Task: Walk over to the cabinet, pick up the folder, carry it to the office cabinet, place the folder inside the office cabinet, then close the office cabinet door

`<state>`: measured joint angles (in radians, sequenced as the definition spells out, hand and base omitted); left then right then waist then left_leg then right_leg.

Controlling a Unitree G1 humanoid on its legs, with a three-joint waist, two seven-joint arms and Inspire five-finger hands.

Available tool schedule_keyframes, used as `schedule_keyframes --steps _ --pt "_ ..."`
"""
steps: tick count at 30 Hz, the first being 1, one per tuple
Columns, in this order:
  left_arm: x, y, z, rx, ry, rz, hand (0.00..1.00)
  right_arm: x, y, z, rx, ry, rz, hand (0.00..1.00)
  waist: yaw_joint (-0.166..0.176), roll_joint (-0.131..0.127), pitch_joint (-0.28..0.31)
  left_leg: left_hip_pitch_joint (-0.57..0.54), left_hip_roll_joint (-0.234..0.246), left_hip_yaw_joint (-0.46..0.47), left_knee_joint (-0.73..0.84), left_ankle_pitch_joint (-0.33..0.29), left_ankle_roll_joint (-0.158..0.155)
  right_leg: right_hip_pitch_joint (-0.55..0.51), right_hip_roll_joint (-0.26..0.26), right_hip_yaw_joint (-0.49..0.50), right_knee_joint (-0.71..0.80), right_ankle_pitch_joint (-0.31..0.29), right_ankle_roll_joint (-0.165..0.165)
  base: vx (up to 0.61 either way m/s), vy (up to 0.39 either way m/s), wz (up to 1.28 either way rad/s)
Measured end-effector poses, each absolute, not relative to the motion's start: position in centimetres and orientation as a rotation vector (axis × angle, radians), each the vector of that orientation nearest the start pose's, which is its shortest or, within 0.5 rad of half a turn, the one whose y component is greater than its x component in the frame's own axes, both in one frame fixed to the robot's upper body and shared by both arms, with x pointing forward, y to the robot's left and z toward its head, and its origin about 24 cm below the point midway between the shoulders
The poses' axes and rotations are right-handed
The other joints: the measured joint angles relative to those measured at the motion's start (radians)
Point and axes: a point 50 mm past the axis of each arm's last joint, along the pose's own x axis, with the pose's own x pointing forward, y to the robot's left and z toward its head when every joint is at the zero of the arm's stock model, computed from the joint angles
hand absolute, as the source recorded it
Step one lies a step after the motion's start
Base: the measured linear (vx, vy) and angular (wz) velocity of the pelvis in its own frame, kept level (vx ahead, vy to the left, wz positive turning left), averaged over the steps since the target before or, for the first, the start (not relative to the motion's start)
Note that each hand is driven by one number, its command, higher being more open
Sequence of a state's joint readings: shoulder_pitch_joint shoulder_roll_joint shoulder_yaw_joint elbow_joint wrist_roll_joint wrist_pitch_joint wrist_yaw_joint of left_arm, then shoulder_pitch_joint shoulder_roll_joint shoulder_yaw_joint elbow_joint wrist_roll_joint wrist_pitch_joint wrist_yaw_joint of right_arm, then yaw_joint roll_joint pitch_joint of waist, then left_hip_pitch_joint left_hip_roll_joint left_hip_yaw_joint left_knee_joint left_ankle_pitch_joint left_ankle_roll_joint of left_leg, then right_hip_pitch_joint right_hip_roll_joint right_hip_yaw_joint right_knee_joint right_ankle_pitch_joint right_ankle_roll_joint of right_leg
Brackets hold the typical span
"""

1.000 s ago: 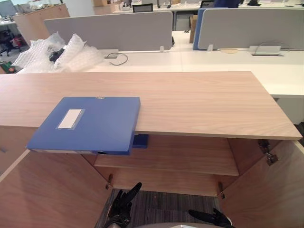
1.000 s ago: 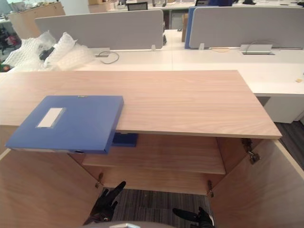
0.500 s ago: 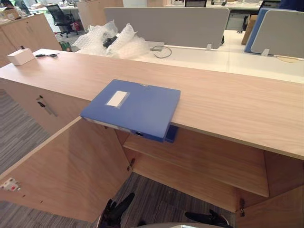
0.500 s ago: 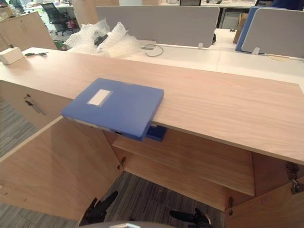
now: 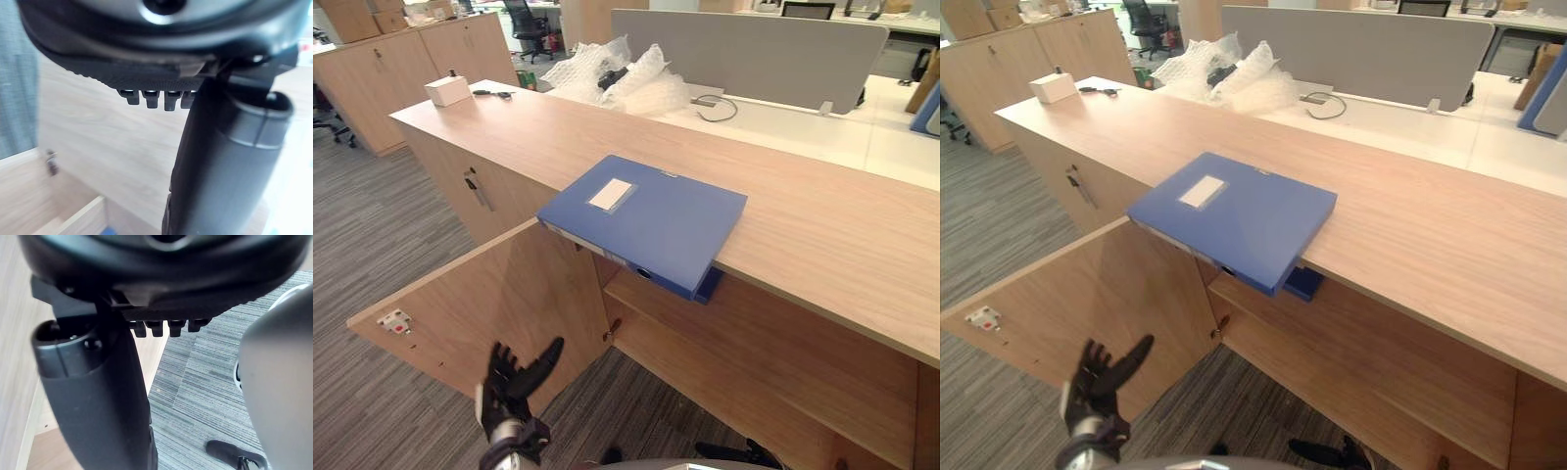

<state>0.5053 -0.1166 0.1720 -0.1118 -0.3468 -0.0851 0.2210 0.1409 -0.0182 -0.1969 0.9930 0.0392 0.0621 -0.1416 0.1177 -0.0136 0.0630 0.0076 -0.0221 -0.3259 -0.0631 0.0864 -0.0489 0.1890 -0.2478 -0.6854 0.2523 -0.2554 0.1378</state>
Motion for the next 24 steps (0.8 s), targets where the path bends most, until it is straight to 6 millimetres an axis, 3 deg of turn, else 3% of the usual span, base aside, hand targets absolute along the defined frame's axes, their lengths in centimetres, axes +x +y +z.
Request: schedule_keyframes --steps 2,4,9,12,16,19,24 --pt "12.7 21.6 -0.4 -0.25 0.182 0.669 1.0 7.0 -19.1 -16.6 0.06 1.194 -0.407 1.0 0.003 -0.004 0.001 -0.004 -0.007 -0.022 0.007 -0.002 -0.003 0.013 0.0 -0.021 -0.007 0.0 0.0 0.03 -0.021 0.45" --pt "12.9 22.5 2.6 -0.018 0.063 0.767 1.0 6.8 -19.2 -16.6 0.058 1.198 -0.443 1.0 0.014 -0.01 0.004 -0.019 -0.015 -0.053 0.022 -0.006 -0.009 0.033 0.002 -0.057 -0.024 0.003 0.005 0.02 -0.01 0.44" --pt "11.6 24.2 5.5 0.285 -0.051 0.99 1.0 6.9 -19.0 -16.6 0.061 1.202 -0.472 1.0 0.036 -0.021 0.008 -0.016 -0.024 -0.069 0.028 -0.012 -0.016 0.056 0.007 -0.073 -0.056 0.016 0.016 0.01 0.001 0.13" --pt "11.6 24.0 7.1 0.43 -0.121 1.045 1.0 7.2 -18.8 -16.8 0.024 1.223 -0.436 1.0 0.038 -0.022 0.001 -0.016 -0.018 -0.065 0.027 -0.015 -0.017 0.057 0.021 -0.059 -0.085 0.031 0.014 -0.01 -0.007 -0.08" --pt "12.7 22.8 8.1 0.6 -0.196 0.931 1.0 7.6 -18.6 -17.0 -0.01 1.242 -0.394 1.0 0.037 -0.012 -0.011 -0.017 0.002 -0.032 0.022 -0.015 -0.017 0.037 0.051 -0.011 -0.108 0.048 0.002 -0.02 -0.021 -0.32" --pt "14.2 21.6 9.1 0.771 -0.292 0.745 1.0 7.9 -18.9 -17.0 -0.056 1.238 -0.363 1.0 0.027 -0.003 -0.019 -0.016 0.029 0.004 0.019 -0.015 -0.017 0.013 0.071 0.035 -0.106 0.051 -0.013 -0.01 -0.049 -0.41" --pt "15.6 20.1 10.5 0.983 -0.435 0.523 1.0 7.6 -21.0 -16.8 -0.115 1.246 -0.37 1.0 -0.005 0.041 -0.031 -0.015 0.061 0.049 0.018 -0.014 -0.017 -0.036 0.086 0.111 -0.078 0.047 -0.035 -0.02 -0.043 -0.38"
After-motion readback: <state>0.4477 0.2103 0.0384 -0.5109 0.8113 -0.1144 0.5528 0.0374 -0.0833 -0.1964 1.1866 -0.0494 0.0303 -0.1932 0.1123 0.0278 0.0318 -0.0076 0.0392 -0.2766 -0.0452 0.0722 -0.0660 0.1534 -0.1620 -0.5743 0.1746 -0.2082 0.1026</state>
